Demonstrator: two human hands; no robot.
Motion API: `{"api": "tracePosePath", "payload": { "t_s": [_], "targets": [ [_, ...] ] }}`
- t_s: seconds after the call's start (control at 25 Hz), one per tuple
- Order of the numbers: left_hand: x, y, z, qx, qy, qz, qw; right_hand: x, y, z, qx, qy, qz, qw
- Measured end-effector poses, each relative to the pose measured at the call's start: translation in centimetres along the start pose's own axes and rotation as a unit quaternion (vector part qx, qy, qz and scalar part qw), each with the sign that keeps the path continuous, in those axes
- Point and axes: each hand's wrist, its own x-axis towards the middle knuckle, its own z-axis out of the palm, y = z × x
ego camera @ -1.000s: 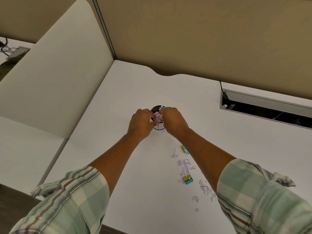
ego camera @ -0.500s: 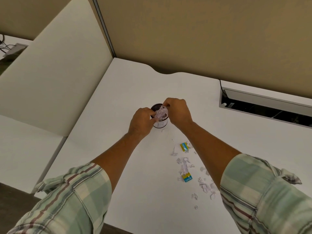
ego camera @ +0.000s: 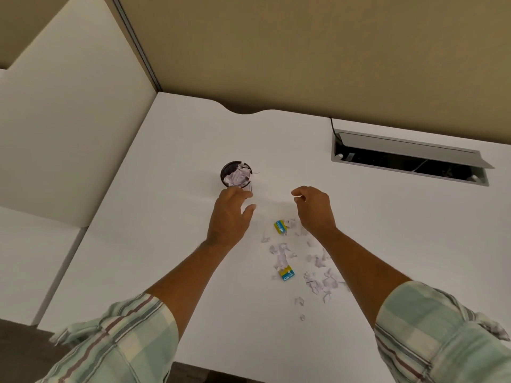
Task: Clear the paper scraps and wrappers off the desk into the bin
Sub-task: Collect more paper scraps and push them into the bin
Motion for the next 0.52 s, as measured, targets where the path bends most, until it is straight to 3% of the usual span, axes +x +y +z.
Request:
{"api": "tracePosePath", "payload": {
  "t_s": [0.12,0.24,0.32,0.52],
  "targets": [
    [-2.0,0.4,2.1,0.012,-0.114,-0.049,0.992,-2.5,4.6,-0.9,-0.110,-0.060,-0.018,0.992],
    [-3.7,1.4,3.9,0.093,-0.226,-0.112,0.963,-4.7,7.2,-0.9,-0.291,-0.197,-0.102,0.931],
    [-5.1,2.6,5.0,0.134,-0.252,-0.131,0.949,-5.9,8.0,-0.6,-0.336,-0.226,-0.132,0.905],
    [-8.4,6.3,7.7,0.094,-0.246,-0.151,0.953,-9.4,9.8,-1.7,-0.344,-0.221,-0.128,0.904]
  ]
}}
